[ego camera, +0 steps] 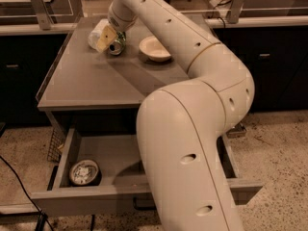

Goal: Place green can into top drawer

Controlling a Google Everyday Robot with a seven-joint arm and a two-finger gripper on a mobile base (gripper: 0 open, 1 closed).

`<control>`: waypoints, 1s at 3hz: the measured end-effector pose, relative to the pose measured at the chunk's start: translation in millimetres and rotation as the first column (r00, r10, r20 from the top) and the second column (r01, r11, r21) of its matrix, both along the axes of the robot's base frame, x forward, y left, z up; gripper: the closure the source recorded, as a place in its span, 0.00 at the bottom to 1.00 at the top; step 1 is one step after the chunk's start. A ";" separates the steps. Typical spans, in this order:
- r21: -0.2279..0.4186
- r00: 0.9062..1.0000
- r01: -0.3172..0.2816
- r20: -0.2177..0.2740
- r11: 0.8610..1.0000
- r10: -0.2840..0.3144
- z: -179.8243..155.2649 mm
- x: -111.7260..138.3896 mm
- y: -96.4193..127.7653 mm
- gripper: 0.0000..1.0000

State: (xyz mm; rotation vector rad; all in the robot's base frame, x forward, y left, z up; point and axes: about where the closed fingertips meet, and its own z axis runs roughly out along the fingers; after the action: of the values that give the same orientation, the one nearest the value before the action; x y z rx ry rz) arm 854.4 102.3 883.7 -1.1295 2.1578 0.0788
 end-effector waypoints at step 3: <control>0.030 0.993 0.076 -0.089 0.997 -0.073 -27.1 7.1 -4.5 0.19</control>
Offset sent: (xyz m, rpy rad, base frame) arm 0.0135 -0.0101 -0.0205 0.0441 0.0960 -0.0961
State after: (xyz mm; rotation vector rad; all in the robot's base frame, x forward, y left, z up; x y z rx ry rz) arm 861.5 97.8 856.6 -1.0428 2.2652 0.1326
